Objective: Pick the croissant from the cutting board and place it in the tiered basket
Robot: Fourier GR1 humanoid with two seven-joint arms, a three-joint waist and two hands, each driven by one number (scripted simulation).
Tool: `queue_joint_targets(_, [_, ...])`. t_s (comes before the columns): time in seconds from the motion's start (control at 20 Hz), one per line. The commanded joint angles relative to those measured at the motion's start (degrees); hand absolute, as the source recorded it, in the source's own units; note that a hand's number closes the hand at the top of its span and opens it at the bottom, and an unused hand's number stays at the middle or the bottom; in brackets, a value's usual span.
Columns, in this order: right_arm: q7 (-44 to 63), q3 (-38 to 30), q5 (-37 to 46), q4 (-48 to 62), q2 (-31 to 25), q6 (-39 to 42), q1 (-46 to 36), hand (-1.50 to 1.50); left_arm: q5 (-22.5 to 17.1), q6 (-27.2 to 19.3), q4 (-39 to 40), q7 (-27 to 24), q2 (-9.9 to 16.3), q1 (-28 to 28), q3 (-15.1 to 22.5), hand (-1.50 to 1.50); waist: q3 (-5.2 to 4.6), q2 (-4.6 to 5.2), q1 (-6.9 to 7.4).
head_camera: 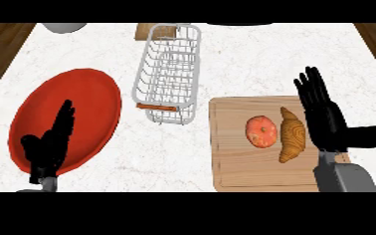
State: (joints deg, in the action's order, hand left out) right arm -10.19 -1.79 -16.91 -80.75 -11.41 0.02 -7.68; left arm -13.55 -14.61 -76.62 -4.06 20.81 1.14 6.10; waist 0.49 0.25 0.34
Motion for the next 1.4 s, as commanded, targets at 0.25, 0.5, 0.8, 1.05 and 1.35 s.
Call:
queue_joint_targets(0.25, [6.48, 14.0, 9.42, -4.96, -4.49, 8.61, -16.25, 1.5, 11.92, 3.51, -9.78, -5.36, 7.91, -10.84, 6.41, 0.0, -0.54, -0.85, 1.71])
queue_joint_targets(0.5, [14.77, 8.83, 27.29, 0.54, 0.85, -23.39, -10.67, -1.5, 12.93, 4.4, -12.83, -3.58, 8.25, -7.97, 8.33, 0.0, -0.52, -0.56, 0.42])
queue_joint_targets(0.8, [30.25, 14.74, 33.99, -6.9, -5.31, -14.84, -14.58, -1.5, 16.39, 2.57, -15.81, -1.12, 5.78, -6.83, 9.29, 0.0, -0.57, -0.58, -0.25])
queue_joint_targets(1.05, [49.43, 21.8, 40.36, -7.28, -15.47, -0.44, -16.61, -1.5, 15.63, 3.02, -12.76, -1.07, 6.41, -8.18, 8.04, 0.0, -1.09, -1.16, -1.57])
queue_joint_targets(1.35, [70.75, 27.2, 42.27, -12.41, -20.75, 17.54, -24.24, -1.5, 15.9, 2.92, -14.08, 0.27, 6.17, -8.49, 8.14, 0.0, -1.05, -1.53, -1.2])
